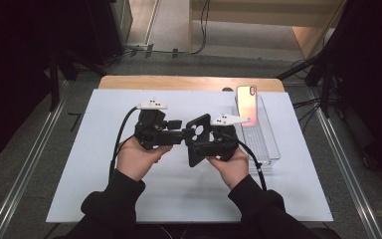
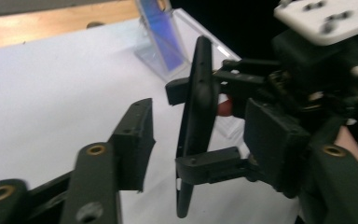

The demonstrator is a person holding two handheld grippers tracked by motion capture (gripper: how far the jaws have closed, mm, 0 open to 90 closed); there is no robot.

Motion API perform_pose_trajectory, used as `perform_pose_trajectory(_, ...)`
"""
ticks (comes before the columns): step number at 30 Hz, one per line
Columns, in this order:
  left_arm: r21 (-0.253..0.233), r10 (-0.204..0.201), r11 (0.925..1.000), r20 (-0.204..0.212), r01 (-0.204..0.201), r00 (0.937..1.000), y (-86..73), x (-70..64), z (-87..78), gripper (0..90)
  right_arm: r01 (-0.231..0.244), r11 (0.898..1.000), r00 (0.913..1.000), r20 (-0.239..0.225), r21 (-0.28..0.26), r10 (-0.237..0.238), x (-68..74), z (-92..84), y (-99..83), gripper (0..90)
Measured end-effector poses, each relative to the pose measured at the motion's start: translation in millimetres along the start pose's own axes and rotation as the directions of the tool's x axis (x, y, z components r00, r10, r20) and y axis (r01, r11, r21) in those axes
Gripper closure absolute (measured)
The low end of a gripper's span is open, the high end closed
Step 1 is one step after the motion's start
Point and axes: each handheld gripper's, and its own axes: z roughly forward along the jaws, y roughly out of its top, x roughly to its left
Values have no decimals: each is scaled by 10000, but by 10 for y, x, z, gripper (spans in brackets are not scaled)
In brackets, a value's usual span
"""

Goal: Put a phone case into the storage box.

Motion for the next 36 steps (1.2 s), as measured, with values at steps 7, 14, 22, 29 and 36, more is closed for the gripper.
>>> perform_pose_trajectory(7,-114,439,9990,264,-436,9987,1,-5,-118,344,-17,9999,9998,199,148,14,-92,-23,3,127)
perform_pose_trajectory(14,25,728,9973,594,-731,9956,-155,94,-154,314,103,9998,9999,41,140,-103,-176,-121,41,127)
perform_pose_trajectory(22,167,800,9965,1061,-822,9911,-476,357,-94,315,138,9999,9988,-467,79,-134,-291,-276,98,127)
perform_pose_trajectory(29,794,1137,9897,692,-1191,9911,-696,449,-53,314,309,9994,9975,-640,150,-298,-339,-359,143,126)
perform_pose_trajectory(36,807,935,9918,736,-993,9929,-905,502,-90,313,304,9991,9951,-945,283,-276,-380,-454,184,125)
